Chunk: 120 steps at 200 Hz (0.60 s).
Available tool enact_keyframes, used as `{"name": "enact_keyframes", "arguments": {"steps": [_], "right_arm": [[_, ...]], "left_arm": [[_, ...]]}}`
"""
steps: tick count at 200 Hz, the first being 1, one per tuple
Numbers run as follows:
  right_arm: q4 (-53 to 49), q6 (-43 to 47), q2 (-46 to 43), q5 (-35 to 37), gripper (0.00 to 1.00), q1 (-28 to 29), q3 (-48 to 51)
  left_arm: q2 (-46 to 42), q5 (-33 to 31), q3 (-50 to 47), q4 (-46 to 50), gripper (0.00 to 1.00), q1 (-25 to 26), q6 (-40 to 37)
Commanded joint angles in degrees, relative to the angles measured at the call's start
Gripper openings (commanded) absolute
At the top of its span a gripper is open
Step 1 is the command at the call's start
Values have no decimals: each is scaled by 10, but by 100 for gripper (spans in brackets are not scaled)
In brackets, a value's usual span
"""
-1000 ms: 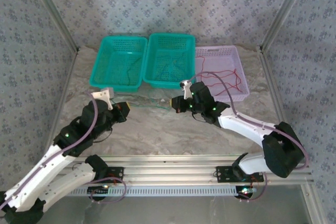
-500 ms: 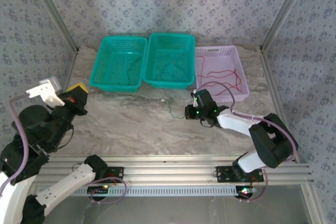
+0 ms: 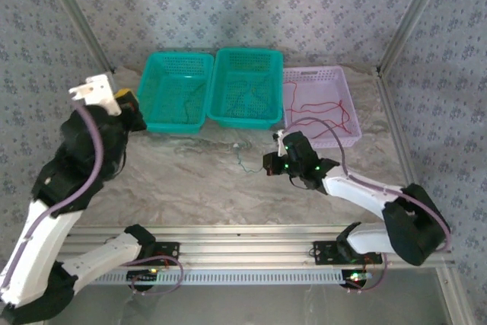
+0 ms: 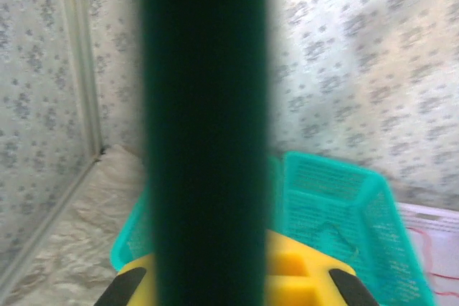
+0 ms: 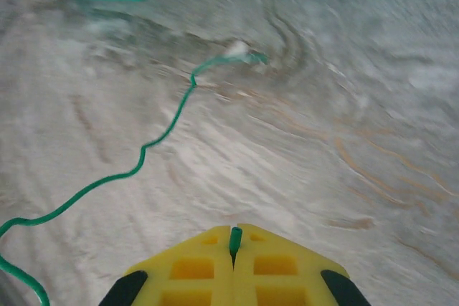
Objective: Untangle the cables
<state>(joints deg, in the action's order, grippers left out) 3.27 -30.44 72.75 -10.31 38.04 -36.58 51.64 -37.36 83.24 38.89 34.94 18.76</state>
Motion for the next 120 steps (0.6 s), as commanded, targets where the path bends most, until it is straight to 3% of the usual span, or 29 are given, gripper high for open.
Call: {"name": "enact_keyframes", "arguments": {"steps": [1, 54, 86, 120], "right_arm": [[-44, 20, -44, -4, 0, 18, -29], [-131, 40, -138, 7, 0, 49, -89], [-183, 55, -133, 5, 0, 66, -162], [-228, 62, -72, -9, 0, 78, -263]], "left_arm": [[34, 34, -10, -46, 0, -67, -12], [149, 193, -39, -106, 0, -218, 51], [239, 218, -49, -143, 0, -251, 61], [344, 249, -18, -142, 0, -268, 79]]}}
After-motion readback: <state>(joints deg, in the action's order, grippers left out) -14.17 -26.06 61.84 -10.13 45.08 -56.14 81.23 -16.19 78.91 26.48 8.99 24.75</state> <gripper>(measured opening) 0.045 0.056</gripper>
